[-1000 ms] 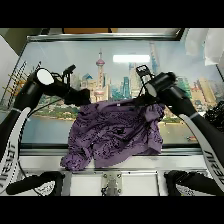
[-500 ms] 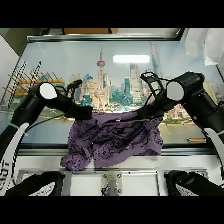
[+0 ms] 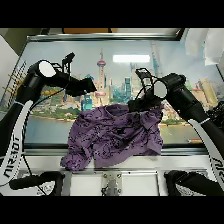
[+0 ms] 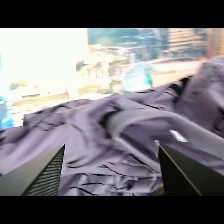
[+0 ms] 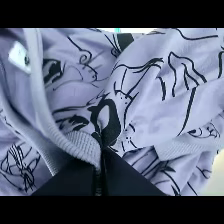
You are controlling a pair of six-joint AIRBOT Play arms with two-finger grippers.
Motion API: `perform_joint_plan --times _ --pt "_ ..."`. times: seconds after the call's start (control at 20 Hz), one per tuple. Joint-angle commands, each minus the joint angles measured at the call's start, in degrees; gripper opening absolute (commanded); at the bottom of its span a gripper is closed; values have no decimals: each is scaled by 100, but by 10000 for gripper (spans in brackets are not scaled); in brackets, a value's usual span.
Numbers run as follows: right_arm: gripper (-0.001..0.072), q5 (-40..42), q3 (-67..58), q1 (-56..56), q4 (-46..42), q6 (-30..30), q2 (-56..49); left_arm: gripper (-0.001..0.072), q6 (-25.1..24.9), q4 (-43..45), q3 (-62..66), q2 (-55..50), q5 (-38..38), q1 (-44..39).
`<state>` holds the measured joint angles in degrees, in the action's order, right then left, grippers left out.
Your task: Fold the clothes and pants, and hang the long-sleeved shirts on hangers.
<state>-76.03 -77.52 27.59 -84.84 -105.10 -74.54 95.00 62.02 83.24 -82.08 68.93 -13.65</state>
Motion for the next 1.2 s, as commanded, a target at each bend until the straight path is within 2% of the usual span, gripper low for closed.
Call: perform_joint_plan --times 0.0,0.15,0.2,0.55,0.8,0.85,0.9,0.95,1.0,1.15 --pt "18 111 -7 0 13 -81 -17 596 -157 446 -544 494 -461 -625" --pt "19 57 -7 2 225 -76 -11 595 -98 1357 -1222 566 -1464 -1410" --pt "18 55 -7 2 289 -74 -11 595 -85 1464 -1224 398 -1523 -1530" --pt "19 -245 -7 11 304 -76 24 595 -116 1497 -181 -1266 -1158 -1585" --pt "19 -243 -7 9 280 -72 24 593 -87 1552 66 -1849 -761 -1541" --pt "18 -243 -7 7 234 -63 24 485 103 1727 66 -1856 -686 -1499" --pt "19 -243 -11 -2 162 -2 24 272 175 1891 66 -1829 -621 -1453" --pt "19 -249 -37 -13 22 33 24 223 190 1945 68 -1749 -544 -1390" --pt "19 -295 -129 -52 -83 37 24 18 190 1928 66 -1606 -487 -1294" --pt "18 -745 -767 -393 -170 181 24 18 188 1912 66 -787 -234 -1108"
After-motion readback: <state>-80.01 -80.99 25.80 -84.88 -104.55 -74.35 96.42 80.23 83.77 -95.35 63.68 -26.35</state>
